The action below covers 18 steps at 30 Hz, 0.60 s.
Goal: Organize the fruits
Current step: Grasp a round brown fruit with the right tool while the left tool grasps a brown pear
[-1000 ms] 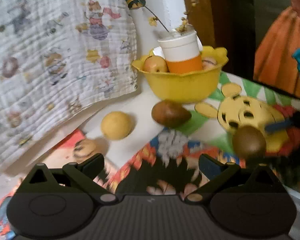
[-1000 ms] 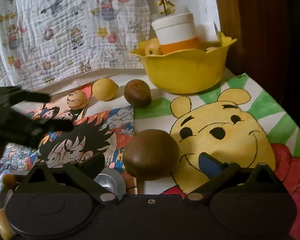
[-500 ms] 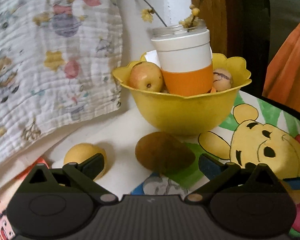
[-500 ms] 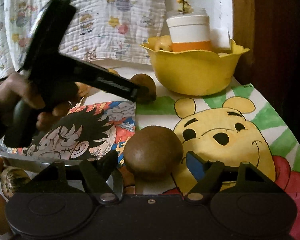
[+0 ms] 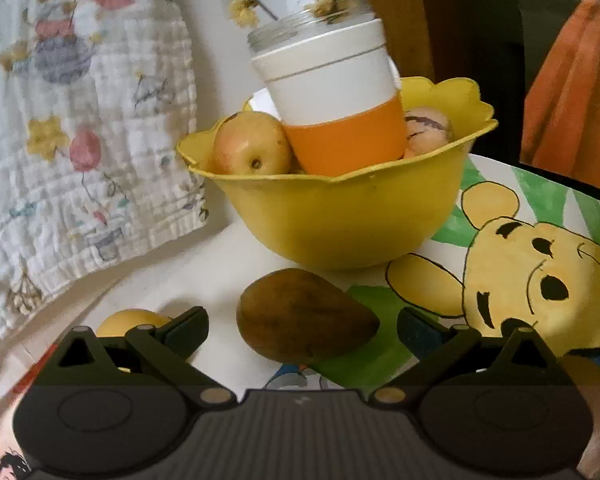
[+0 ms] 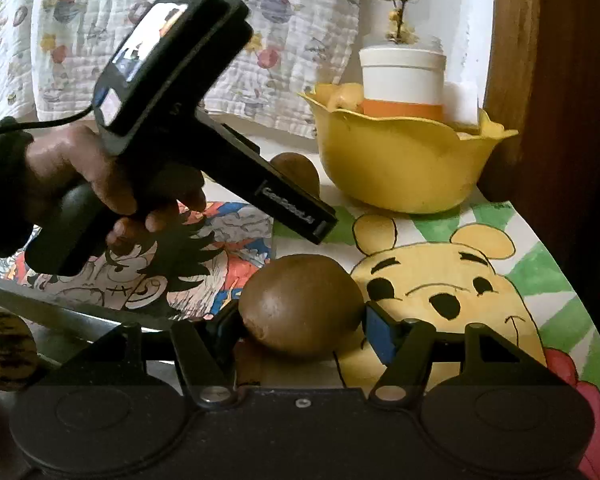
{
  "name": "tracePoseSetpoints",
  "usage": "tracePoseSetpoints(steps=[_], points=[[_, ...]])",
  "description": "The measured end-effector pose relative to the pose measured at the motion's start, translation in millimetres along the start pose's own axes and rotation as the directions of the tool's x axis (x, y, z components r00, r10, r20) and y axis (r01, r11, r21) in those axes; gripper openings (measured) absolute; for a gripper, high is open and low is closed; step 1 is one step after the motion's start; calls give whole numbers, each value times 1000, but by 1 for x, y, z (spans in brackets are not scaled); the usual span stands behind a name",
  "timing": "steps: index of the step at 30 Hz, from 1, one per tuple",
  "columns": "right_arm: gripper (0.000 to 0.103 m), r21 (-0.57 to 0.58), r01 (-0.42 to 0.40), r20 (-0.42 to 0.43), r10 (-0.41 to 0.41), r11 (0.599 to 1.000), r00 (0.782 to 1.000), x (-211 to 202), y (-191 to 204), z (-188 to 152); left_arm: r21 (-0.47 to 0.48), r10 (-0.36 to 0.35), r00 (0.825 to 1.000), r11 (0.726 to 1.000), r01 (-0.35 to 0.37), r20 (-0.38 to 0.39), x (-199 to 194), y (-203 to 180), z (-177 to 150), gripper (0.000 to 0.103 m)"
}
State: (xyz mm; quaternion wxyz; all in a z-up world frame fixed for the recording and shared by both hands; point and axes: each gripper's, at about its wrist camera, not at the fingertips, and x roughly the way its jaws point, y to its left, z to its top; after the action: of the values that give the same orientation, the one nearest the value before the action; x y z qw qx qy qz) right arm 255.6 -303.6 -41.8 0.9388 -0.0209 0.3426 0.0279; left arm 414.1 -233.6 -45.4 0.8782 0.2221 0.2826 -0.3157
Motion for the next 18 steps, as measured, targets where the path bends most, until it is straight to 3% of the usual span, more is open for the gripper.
tracePoseSetpoints(steps=[9, 18], points=[[68, 95, -57, -10, 58, 994, 998, 9, -14, -1, -59, -6, 1000, 998, 6, 5, 12, 11, 0, 102], [70, 78, -50, -15, 52, 996, 999, 9, -12, -1, -106, -68, 998, 992, 67, 0, 22, 13, -5, 81]])
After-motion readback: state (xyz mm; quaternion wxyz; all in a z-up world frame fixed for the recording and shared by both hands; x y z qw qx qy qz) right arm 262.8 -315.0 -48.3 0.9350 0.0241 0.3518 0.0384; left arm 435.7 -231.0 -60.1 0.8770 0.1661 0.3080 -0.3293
